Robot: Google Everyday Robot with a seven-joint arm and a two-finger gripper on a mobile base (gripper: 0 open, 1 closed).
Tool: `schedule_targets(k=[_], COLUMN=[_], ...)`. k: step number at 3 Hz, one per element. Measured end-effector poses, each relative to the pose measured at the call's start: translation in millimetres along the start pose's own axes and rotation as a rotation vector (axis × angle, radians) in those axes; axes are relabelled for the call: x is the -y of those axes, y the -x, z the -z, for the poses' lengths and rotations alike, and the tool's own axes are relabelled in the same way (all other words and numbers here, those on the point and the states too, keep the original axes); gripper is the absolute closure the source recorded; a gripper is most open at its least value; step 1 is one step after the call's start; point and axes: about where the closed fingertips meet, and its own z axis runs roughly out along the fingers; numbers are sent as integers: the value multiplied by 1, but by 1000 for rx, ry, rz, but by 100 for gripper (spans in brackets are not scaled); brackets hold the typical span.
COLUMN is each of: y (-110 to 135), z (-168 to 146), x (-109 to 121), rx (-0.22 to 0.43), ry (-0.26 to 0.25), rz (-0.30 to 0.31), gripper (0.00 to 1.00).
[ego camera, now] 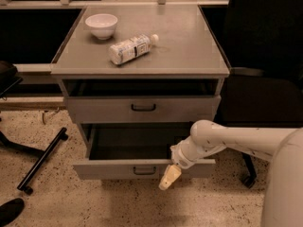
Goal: Open middle drawer
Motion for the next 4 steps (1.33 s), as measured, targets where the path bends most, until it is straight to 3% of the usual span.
schedule_targets(k=[1, 2, 4], y=[-12, -28, -44], z=[-27, -32, 5], x=[11, 6, -42], rx=[-7, -22, -63], ry=[46, 61, 33], rz=[-23, -59, -99], gripper=[0, 0, 0])
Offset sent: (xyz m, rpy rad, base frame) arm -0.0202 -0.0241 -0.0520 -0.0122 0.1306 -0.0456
